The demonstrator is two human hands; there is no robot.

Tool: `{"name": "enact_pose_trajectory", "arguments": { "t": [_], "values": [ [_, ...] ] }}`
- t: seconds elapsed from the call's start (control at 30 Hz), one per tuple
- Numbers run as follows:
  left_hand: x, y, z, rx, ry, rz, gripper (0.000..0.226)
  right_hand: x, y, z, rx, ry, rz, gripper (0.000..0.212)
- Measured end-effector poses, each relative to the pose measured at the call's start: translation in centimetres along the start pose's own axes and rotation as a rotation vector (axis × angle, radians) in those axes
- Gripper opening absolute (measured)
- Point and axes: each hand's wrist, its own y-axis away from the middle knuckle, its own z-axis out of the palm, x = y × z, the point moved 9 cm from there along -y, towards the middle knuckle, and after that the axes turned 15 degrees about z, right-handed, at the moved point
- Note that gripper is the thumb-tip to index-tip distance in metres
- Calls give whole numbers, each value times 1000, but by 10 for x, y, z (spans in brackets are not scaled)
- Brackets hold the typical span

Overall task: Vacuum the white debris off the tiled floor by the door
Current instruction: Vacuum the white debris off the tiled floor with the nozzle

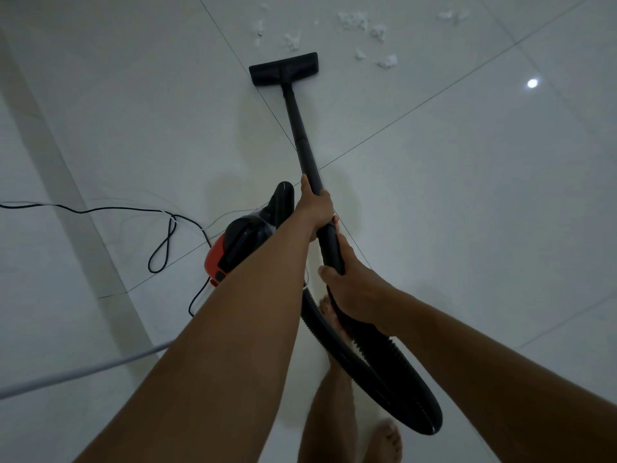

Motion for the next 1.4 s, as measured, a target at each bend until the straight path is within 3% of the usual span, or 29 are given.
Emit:
{"name": "enact_pose_trajectory", "arguments": {
  "t": [0.33, 0.8, 1.17, 1.4],
  "values": [
    [9, 21, 23, 37, -8, -25, 69, 15, 18, -22, -66, -19, 8, 71],
    [-3, 71, 63, 127, 256, -50, 76, 68, 67, -42, -165, 7, 4, 62],
    [-6, 67, 71, 86, 42, -34, 81, 75, 54, -52, -125, 74, -2, 59],
    [-12, 78, 74, 84, 121, -52, 80, 72, 58, -52, -80, 107, -8, 61]
  ]
}}
